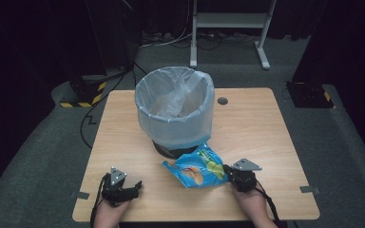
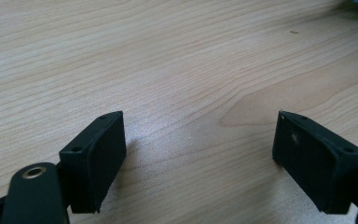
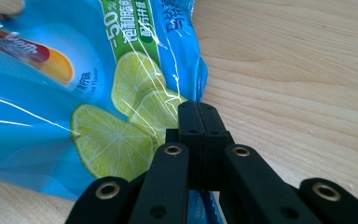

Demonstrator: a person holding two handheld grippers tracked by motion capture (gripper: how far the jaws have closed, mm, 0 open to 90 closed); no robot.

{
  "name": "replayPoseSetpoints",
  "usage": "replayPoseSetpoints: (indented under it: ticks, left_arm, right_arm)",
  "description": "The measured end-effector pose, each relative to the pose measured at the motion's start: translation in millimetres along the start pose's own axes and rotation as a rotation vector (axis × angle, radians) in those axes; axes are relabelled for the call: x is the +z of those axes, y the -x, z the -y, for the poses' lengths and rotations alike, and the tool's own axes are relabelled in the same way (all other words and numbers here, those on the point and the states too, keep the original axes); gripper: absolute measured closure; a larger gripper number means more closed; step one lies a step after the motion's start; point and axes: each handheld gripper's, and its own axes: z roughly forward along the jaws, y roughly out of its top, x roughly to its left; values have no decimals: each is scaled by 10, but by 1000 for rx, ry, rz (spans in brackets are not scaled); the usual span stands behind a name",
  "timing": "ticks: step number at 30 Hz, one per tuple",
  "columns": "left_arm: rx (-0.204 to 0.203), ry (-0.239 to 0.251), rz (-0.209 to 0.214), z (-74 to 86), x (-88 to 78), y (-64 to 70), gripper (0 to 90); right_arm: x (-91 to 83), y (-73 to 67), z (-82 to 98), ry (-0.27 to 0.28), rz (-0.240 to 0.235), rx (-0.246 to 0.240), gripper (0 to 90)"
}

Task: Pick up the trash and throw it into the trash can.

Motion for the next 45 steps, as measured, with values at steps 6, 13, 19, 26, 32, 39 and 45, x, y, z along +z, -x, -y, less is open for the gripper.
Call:
replayPoseSetpoints:
  ticks: [6, 13, 19, 26, 32, 39, 45]
  left_arm:
    - [0, 1, -1, 0, 1, 0, 173]
    - [0, 1, -1, 0, 1, 1, 173]
    - [0, 1, -1, 0, 1, 0, 173]
    - [0, 1, -1, 0, 0, 1, 173]
    - [0, 1, -1, 0, 0, 1, 174]
    - [0, 1, -1, 0, 0, 1, 174]
    - [0, 1, -1, 0, 0, 1, 174]
  right_arm:
    - [-191, 66, 78, 79, 46, 8, 900]
    - [-444, 255, 99, 152, 79, 47, 900]
    - [-604, 395, 125, 212, 117, 79, 900]
    - [-763, 505, 146, 287, 150, 115, 900]
    - [-882, 546, 125, 352, 175, 129, 900]
    - [-999, 587, 95, 399, 175, 146, 900]
    - [-1056, 637, 76, 424, 186, 162, 900]
